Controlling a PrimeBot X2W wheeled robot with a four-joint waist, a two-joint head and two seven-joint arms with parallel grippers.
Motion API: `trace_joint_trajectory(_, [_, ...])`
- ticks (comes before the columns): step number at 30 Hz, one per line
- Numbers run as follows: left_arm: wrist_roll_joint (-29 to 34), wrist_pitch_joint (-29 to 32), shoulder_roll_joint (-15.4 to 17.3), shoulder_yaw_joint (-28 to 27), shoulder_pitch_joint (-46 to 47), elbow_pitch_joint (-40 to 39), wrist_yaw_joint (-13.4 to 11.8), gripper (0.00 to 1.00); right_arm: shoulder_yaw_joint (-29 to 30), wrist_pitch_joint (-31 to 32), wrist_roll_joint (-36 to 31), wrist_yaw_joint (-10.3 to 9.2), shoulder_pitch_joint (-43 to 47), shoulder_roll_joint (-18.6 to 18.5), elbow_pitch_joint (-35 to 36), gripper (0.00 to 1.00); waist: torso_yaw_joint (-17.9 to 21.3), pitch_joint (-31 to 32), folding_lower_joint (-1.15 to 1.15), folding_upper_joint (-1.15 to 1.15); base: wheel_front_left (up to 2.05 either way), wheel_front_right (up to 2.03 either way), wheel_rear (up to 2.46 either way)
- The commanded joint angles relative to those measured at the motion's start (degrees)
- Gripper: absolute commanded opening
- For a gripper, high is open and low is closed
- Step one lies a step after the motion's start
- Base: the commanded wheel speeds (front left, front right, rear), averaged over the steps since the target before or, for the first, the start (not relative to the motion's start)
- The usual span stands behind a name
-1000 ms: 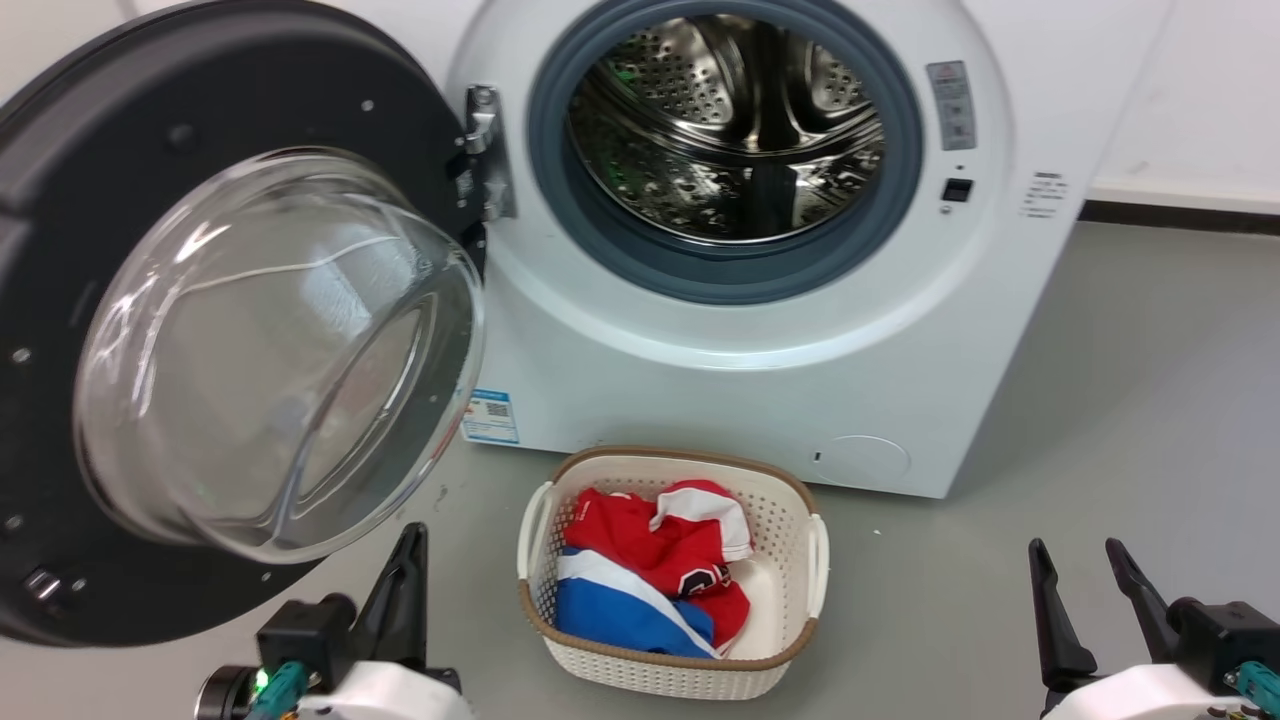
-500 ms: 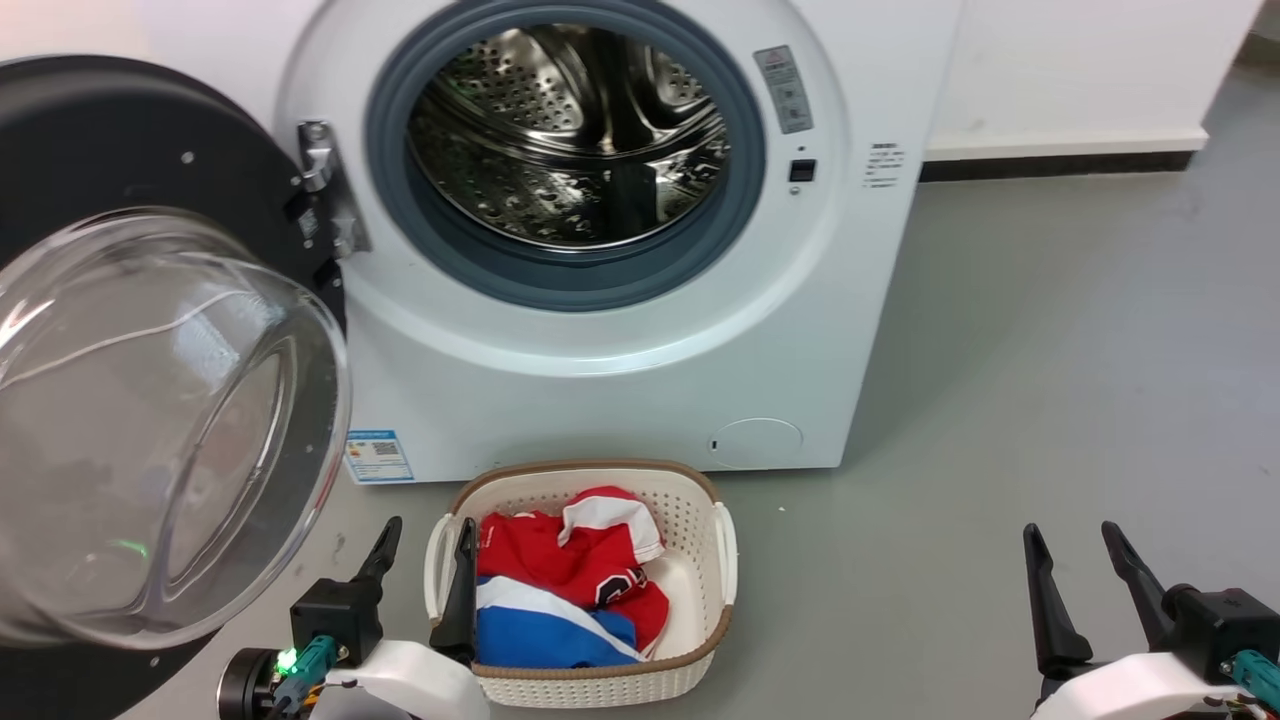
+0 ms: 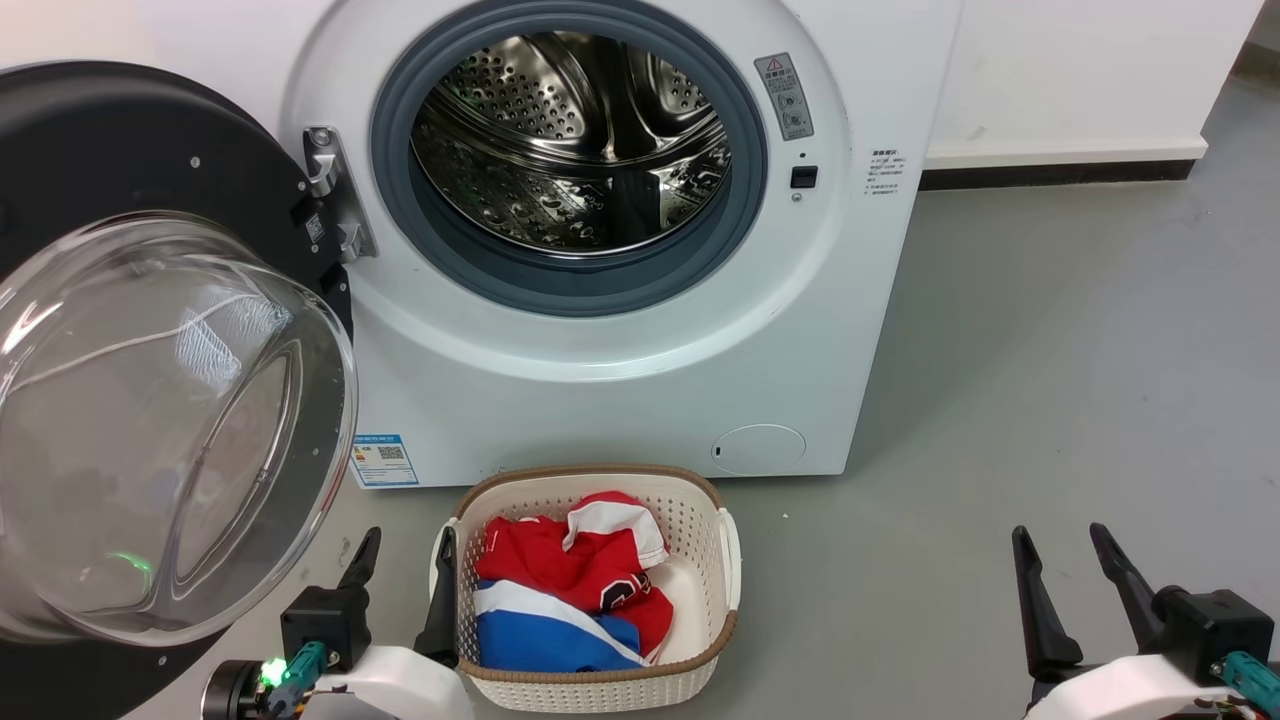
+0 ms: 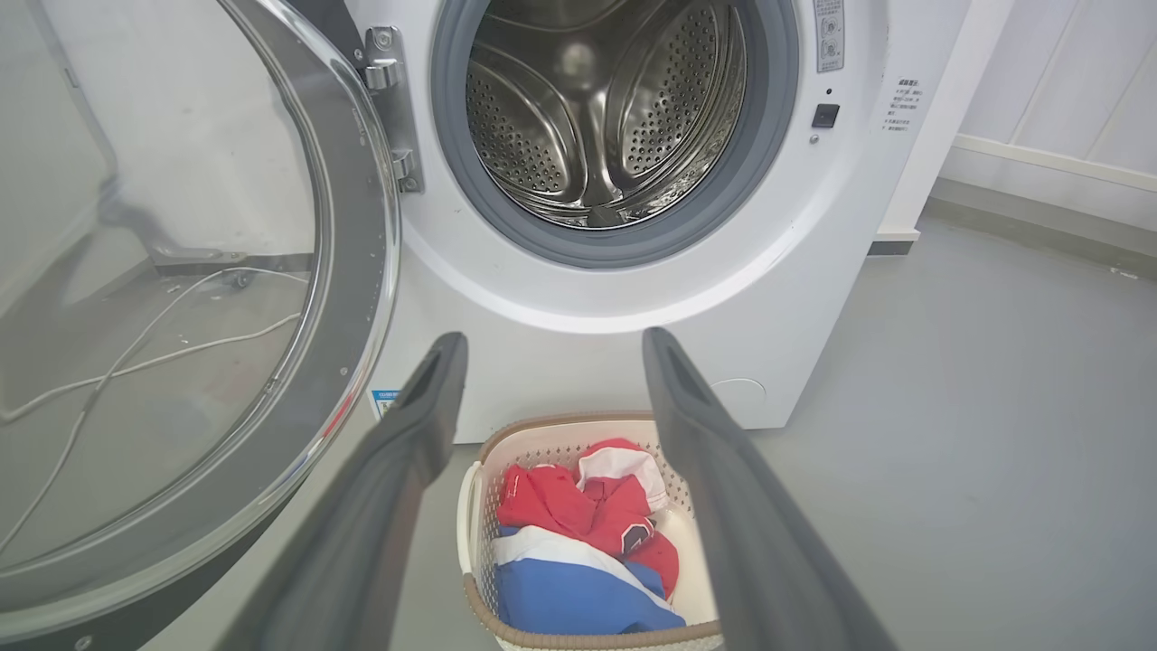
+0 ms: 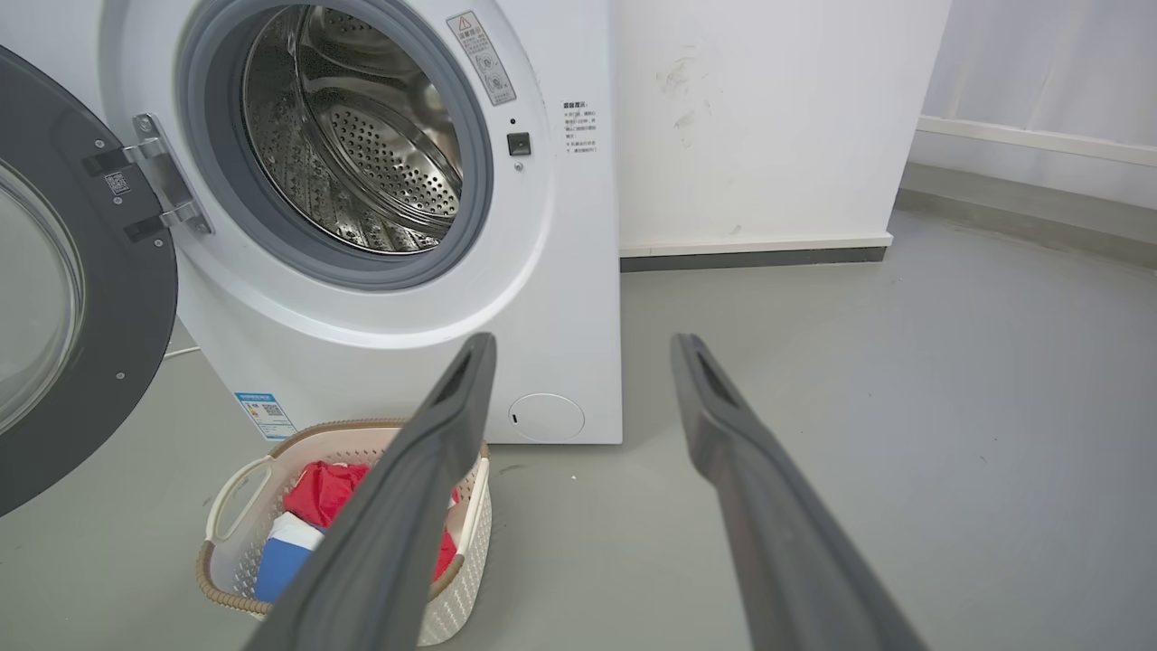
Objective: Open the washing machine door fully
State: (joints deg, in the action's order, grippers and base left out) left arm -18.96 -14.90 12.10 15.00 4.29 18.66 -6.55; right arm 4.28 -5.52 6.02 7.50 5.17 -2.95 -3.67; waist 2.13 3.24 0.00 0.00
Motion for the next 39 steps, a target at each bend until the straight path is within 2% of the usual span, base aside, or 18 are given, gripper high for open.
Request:
trace_joint_trajectory(1, [0.19,-0.35,0.21,-0.17,-0.74,0.26,0.07,1.00,-0.22,-0.13,0.31,-0.01,0.41,0.11,-0.05,1.00,-0.09,0.13,0.00,0.00,0.00,0.00,0.00])
trace_joint_trajectory(19, [1.65,-0.31,-0.44,-0.93,-0.86,-0.22,1.01,1.00,-0.59,-0.44,0.73,-0.01,0.20,0.11,-0.89,1.00,-0.38,0.40,0.00,0.00,0.00,0.00,0.00])
trace_joint_trajectory(20, [1.24,-0.13,-0.30,-0.84,-0.48,-0.11,1.04,0.00,-0.58,-0.11,0.53,0.00,0.10,0.00,-0.84,0.00,-0.38,0.40,0.00,0.00,0.00,0.00,0.00])
trace_joint_trajectory(25, [0.16,0.44,-0.75,-0.80,-1.44,1.50,1.18,0.00,-0.38,0.33,1.50,0.00,0.66,0.02,-2.94,0.00,-0.39,0.37,0.00,0.00,0.00,0.00,0.00])
trace_joint_trajectory(39, [-13.56,4.40,-2.32,-4.75,-0.66,0.31,3.59,0.00,0.08,2.51,17.43,0.00,-1.67,0.03,-4.20,0.00,-0.59,-0.05,0.00,0.00,0.00,0.00,0.00])
